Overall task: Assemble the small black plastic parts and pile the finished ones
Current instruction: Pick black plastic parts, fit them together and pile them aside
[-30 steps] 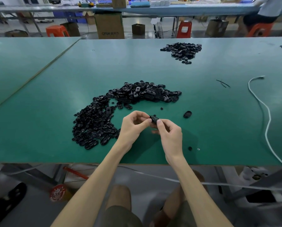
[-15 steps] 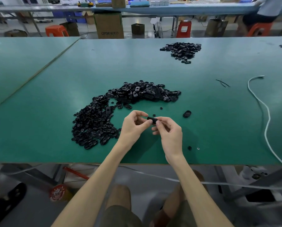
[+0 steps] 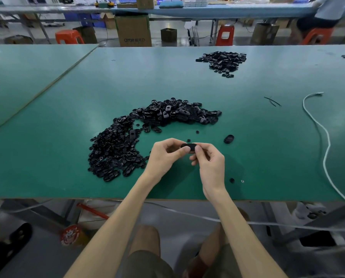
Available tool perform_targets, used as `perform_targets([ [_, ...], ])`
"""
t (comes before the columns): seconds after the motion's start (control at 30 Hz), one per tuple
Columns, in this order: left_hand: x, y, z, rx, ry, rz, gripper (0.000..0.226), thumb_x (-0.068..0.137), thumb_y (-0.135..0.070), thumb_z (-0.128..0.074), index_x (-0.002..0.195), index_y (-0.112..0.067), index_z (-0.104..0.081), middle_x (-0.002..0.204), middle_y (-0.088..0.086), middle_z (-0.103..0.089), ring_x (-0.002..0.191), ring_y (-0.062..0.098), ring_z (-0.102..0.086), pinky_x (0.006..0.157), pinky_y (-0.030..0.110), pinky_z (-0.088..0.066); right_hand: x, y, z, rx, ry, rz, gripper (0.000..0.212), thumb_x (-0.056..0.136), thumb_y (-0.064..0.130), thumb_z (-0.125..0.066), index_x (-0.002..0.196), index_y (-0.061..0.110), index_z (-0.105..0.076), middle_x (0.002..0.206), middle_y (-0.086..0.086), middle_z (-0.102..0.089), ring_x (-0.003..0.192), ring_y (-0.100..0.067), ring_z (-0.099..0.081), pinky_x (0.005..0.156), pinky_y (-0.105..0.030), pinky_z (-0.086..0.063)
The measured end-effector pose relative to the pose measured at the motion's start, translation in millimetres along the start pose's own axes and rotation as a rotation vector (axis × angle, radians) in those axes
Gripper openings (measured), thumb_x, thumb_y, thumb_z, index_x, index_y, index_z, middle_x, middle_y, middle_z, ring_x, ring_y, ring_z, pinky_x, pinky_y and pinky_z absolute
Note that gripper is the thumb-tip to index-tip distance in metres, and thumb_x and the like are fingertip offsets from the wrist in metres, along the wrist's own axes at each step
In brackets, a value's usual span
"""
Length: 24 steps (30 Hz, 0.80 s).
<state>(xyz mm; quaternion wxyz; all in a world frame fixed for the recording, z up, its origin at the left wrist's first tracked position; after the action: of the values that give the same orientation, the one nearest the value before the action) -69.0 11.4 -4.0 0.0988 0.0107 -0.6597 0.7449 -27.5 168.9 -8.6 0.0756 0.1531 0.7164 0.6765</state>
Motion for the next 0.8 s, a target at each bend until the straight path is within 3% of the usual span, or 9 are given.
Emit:
perform_targets([
  [0.2,-2,-1,0,-0.043,0.023,-0.003,0.005,0.086,-0.02,-0.083,0.089,-0.02,-0.079,0.082,-0.004,-0.075,0.075,0.006,-0.064,0.072,0.016,-0.049,-1,0,-2,0.011,0.005,-0.006,0.005,0.1,0.018,-0.069,0.097,0.015,-0.072,0.077,0.005,-0.072,0.064,-0.009,-0.063,0.067,-0.023,-0.055],
  [0.5,0,1,6,-0.135,-0.03,0.013,0.006,0.094,-0.022,-0.073,0.096,-0.016,-0.073,0.083,-0.01,-0.073,0.079,0.003,-0.064,0.072,0.013,-0.047,-2,-1,-11,-0.041,0.122,-0.034,0.005,0.095,0.016,-0.075,0.091,0.019,-0.076,0.07,0.004,-0.071,0.059,-0.011,-0.057,0.063,-0.024,-0.052],
  [0.8,-1,3,13,-0.163,-0.11,0.018,0.012,0.098,-0.022,-0.07,0.103,-0.011,-0.07,0.091,0.007,-0.076,0.078,0.01,-0.066,0.076,0.024,-0.053,-3,-2,-18,-0.168,0.181,0.0,0.017,0.1,0.01,-0.066,0.112,0.015,-0.078,0.08,-0.001,-0.076,0.064,-0.007,-0.065,0.064,-0.02,-0.053],
])
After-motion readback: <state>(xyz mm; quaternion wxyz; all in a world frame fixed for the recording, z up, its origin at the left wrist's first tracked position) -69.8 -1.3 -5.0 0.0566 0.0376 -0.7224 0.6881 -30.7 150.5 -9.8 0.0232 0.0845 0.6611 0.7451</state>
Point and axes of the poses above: each hand's wrist, its own x-axis towards the middle knuckle, its own z-axis out of the back of the hand, y = z × x, the point moved 7 cm from there along x, towards the middle knuckle
